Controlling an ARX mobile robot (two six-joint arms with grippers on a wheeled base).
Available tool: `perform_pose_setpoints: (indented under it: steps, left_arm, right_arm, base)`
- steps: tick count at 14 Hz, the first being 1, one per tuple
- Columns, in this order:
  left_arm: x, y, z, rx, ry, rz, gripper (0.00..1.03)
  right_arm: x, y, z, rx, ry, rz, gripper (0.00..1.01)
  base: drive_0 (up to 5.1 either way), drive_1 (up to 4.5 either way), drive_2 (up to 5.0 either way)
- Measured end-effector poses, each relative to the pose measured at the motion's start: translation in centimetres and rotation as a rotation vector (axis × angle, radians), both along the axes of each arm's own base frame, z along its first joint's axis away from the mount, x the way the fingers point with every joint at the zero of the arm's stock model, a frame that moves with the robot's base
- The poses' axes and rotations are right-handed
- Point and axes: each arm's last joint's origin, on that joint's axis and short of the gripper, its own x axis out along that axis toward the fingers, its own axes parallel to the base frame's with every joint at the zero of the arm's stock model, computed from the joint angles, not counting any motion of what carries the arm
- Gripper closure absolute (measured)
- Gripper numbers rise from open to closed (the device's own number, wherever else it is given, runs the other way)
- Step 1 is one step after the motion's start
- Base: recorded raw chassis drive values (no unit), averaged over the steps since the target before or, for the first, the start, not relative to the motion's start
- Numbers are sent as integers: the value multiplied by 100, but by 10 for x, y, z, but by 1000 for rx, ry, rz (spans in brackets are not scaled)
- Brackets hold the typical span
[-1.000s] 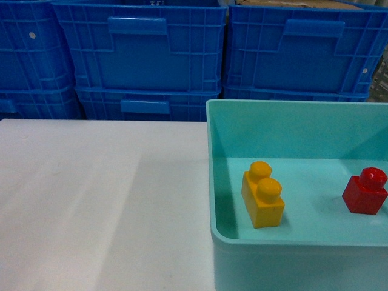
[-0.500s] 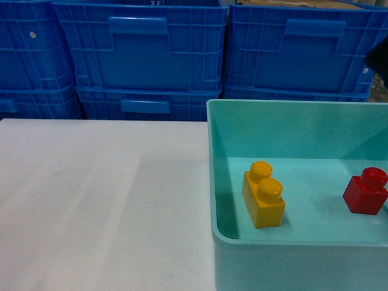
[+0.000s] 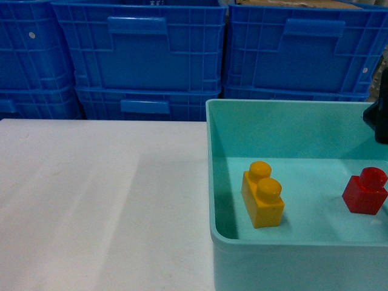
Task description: Pick red block from blue box to shelf
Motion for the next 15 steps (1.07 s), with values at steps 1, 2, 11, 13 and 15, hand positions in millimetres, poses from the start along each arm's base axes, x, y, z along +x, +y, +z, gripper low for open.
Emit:
perform_pose_setpoints:
  steps: [1, 2, 11, 13, 15]
  left_arm:
    - [0, 0, 0, 0, 0, 0, 5]
    - [0, 0, 0, 0, 0, 0, 5]
    - [0, 0, 0, 0, 0, 0, 5]
    - [0, 0, 0, 0, 0, 0, 5]
    - [0, 0, 0, 0, 0, 0, 5]
  right_arm:
    - [-1, 0, -7, 6, 8, -6, 3]
    - [0, 0, -16, 15, 21, -14, 3]
    - [14, -10, -60, 29, 84, -77, 3]
    - [17, -10, -63, 22, 87, -77, 3]
    - [17, -7, -64, 2, 96, -60, 3]
  base:
    - [0, 0, 0]
    - [0, 0, 0]
    - [0, 0, 0]
    - [0, 0, 0]
    - [0, 0, 0]
